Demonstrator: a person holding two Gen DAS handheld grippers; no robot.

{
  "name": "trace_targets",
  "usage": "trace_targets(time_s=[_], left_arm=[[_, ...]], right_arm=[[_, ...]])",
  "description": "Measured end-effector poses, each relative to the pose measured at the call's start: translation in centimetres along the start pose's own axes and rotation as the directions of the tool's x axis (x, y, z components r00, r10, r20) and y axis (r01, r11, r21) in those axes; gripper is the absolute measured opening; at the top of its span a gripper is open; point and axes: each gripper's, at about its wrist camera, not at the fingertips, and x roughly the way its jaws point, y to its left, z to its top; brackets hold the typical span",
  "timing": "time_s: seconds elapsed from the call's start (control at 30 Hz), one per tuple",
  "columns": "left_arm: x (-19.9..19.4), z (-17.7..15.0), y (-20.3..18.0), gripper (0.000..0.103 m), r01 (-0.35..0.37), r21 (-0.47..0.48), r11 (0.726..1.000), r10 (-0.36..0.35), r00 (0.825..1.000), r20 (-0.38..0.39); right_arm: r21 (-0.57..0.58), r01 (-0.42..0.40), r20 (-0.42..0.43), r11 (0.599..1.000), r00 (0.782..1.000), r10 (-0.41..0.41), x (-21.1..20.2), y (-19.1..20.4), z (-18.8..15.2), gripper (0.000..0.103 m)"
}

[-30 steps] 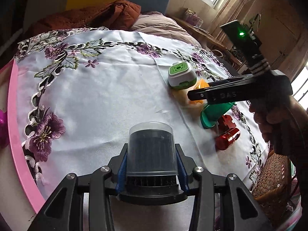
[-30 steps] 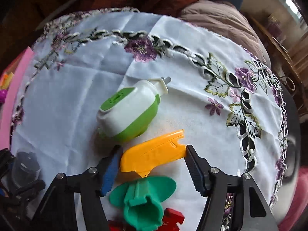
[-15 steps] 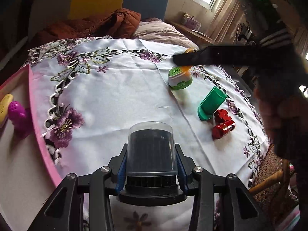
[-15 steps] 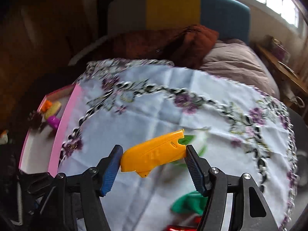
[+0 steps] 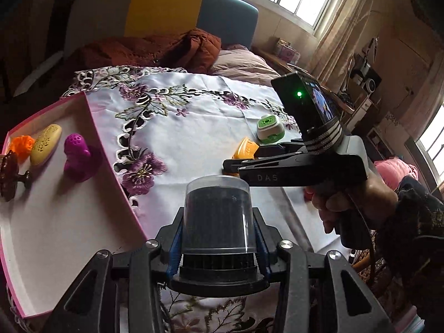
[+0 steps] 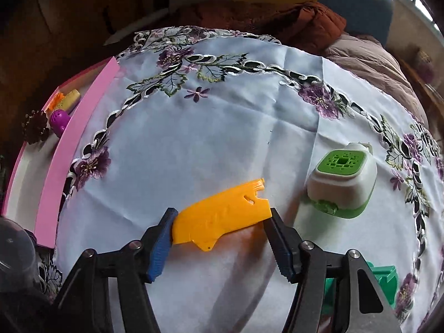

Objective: Organize rigid objects
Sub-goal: 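Carry the canister into the pink tray and open the left gripper while the right holds the orange piece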

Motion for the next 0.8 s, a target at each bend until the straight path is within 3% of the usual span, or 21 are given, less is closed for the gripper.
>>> trace_targets(time_s=[0.23,0.43,0.57,0.8], left_arm=[[-2.7,0.3,3.4,0.044,-0.031,-0.079,0.996,0.035,0.999,0.041],[-5.6,0.6,9.5,0.044,-0.138,-0.218,0.966,0.158,0.985,0.075],[-6.0,0.3,13.9,0.044,-0.215,-0.301,0.929,0.240,0.970,0.047],[-4.4,-0.1,18.5,0.044,-0.305,-0.351,0.885,0.313,0.949,-0.035]], right_arm=[[0.000,0.002,0.000,1.000,1.000,-0.002,-0.2,0.0,0.0,0.064],[-0.002,0.004,0.000,1.000,1.000,-0.004,-0.1,0.0,0.0,0.064],[-0.004,0.006,0.000,1.000,1.000,-0.006,-0.1,0.0,0.1,0.064],[-0.006,0.006,0.000,1.000,1.000,-0.006,-0.1,0.0,0.0,0.064]])
